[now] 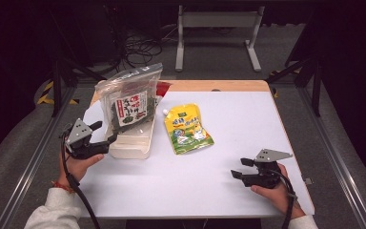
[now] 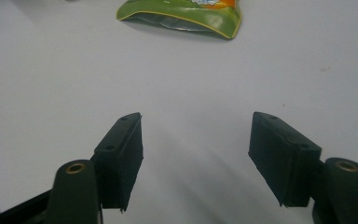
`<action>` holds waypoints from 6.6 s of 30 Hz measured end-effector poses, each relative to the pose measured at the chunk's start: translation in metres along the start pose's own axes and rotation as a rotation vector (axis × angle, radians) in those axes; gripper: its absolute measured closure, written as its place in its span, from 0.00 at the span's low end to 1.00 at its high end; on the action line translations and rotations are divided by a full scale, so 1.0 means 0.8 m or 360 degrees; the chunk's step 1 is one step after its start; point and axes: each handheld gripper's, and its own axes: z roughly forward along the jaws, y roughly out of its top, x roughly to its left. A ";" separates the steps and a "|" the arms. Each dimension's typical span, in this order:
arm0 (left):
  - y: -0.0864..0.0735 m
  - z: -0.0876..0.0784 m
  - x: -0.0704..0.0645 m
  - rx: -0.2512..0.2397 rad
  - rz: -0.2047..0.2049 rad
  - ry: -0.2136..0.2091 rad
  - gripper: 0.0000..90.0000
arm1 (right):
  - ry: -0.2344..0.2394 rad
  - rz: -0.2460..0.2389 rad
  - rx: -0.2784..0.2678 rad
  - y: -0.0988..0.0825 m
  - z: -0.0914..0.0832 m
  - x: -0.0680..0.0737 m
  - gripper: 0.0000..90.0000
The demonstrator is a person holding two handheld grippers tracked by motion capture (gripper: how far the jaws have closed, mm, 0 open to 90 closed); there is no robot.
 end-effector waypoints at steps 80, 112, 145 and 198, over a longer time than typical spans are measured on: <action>-0.063 0.029 -0.149 0.0485 0.0230 -0.0692 0.16 | 0.0212 0.0051 0.0244 0.137 0.176 -0.051 0.76; -0.036 0.064 -0.164 0.0443 0.0056 -0.0840 0.15 | 0.0408 -0.0047 0.0113 0.070 0.099 0.011 0.86; -0.017 0.114 -0.174 0.0446 -0.0106 -0.0864 0.14 | 0.0444 -0.0099 -0.0053 0.063 0.114 0.020 0.96; 0.026 0.037 -0.146 -0.0130 0.0083 -0.0853 0.96 | -0.0023 -0.0334 0.0040 0.015 0.009 0.050 0.37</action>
